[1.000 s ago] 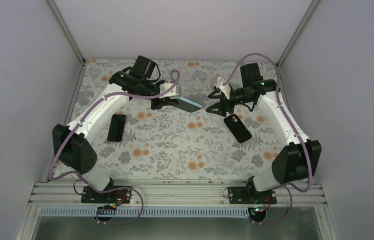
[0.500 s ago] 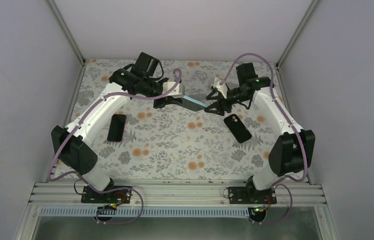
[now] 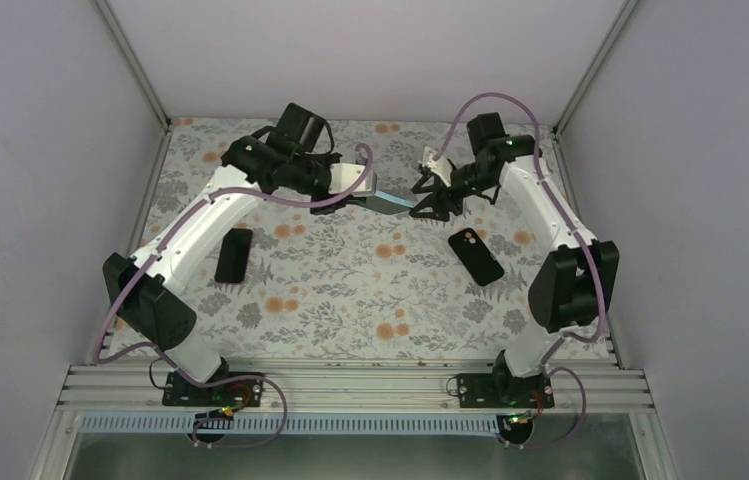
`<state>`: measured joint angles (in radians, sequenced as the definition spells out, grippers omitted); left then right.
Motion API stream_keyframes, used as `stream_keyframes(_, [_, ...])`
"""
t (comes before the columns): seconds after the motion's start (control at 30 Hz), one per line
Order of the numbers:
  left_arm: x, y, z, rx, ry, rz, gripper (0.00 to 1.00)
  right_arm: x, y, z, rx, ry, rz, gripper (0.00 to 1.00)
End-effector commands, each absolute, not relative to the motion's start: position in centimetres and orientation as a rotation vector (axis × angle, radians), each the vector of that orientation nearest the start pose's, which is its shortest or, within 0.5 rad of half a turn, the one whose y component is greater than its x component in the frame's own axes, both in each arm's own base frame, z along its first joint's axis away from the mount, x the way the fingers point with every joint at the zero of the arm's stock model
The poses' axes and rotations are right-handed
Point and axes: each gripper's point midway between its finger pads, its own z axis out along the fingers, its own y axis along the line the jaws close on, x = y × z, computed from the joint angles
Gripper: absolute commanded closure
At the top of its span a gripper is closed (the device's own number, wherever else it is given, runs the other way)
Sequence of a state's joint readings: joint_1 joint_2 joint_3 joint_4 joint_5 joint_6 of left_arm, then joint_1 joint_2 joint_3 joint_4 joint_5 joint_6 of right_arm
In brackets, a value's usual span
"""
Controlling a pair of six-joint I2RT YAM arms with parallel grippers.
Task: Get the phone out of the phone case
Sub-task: Remove the phone case from the phone.
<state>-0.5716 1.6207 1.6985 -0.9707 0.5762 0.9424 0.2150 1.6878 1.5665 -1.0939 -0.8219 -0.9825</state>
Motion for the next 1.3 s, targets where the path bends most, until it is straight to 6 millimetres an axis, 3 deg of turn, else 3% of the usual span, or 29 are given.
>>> stream_keyframes(0.0, [24.7,-31.7,29.2,1.905,1.435,-0.654,0.98,36.2,19.3,23.1,-1.571,1.859,0.668,0.33])
stream_keyframes(0.17, [23.1,-32.6,27.8,1.979,1.449,-0.648,0.98,38.0,18.8,23.5,-1.601,1.886,0.592,0.34])
stream_keyframes(0.4, [22.1,-33.8,27.4,2.031,1.434,-0.654,0.98,39.9,18.2,23.9,-1.611,1.893,0.452,0.36])
stream_keyframes(0.6, [21.5,-34.7,27.2,2.065,1.427,-0.662,0.98,41.1,18.0,24.3,-1.59,1.883,0.363,0.35])
stream_keyframes(0.7, [21.7,-34.9,27.2,2.065,1.425,-0.645,0.98,40.7,18.1,24.4,-1.603,1.883,0.37,0.35])
stream_keyframes(0.83, [22.4,-34.6,27.0,2.047,1.433,-0.582,0.98,38.9,17.2,23.8,-1.625,1.92,0.37,0.3])
stream_keyframes(0.97, [22.6,-34.4,28.2,2.008,1.409,-0.56,0.98,33.4,16.4,23.6,-1.652,1.927,0.431,0.2])
stream_keyframes(1.1, [22.9,-34.4,28.8,1.989,1.395,-0.548,0.98,28.2,16.8,22.1,-1.663,1.939,0.516,0.19])
stream_keyframes(1.27, [23.2,-34.7,28.7,1.985,1.402,-0.558,0.98,24.6,17.4,19.9,-1.656,1.962,0.577,0.19])
